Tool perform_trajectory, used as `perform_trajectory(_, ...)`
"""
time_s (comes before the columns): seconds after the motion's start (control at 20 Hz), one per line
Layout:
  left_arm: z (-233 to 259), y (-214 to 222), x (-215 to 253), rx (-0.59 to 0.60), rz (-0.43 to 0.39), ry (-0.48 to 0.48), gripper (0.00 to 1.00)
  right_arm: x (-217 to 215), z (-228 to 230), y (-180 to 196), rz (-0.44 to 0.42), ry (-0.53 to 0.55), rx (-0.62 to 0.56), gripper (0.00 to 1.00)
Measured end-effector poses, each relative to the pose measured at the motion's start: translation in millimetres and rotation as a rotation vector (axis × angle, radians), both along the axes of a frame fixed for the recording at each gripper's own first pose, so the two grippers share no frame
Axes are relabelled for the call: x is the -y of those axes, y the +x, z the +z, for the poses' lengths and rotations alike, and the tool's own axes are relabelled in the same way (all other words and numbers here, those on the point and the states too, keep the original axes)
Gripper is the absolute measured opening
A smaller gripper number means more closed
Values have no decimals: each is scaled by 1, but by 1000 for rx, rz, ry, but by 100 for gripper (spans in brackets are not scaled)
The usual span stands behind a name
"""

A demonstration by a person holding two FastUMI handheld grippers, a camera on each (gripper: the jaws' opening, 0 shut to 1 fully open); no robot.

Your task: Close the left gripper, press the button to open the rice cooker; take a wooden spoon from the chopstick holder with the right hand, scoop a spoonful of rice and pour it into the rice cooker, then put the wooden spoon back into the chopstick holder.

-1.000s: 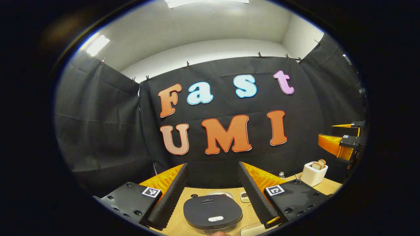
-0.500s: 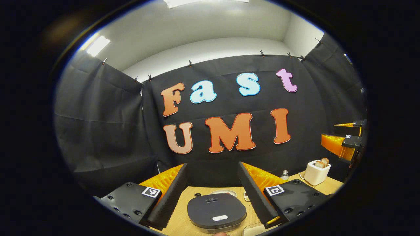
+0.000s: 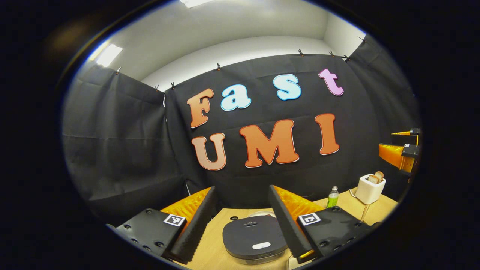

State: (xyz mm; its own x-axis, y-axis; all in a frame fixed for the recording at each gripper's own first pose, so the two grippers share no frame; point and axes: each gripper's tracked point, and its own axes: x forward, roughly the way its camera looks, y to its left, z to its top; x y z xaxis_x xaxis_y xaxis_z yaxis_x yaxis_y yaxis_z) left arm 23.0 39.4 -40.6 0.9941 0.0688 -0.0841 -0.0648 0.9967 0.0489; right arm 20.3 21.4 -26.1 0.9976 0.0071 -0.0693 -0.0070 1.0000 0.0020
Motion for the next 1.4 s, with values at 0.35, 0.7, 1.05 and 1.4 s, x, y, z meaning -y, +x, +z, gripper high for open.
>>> perform_trajectory(0.35, -39, 10, 6, -139, -2, -10, 22, 5, -7, 2, -12, -2, -11, 97)
perform_trajectory(0.7, -117, 23, -6, -467, 28, -98, 10, 11, -16, 0, -30, -9, -31, 95)
perform_trajectory(1.05, -172, 18, -19, -764, 26, -221, 10, 20, -27, -4, -53, -13, -61, 95)
perform_trajectory(1.4, -203, 20, 8, -1004, -39, -461, 6, 29, -42, -5, -72, -32, -93, 95)
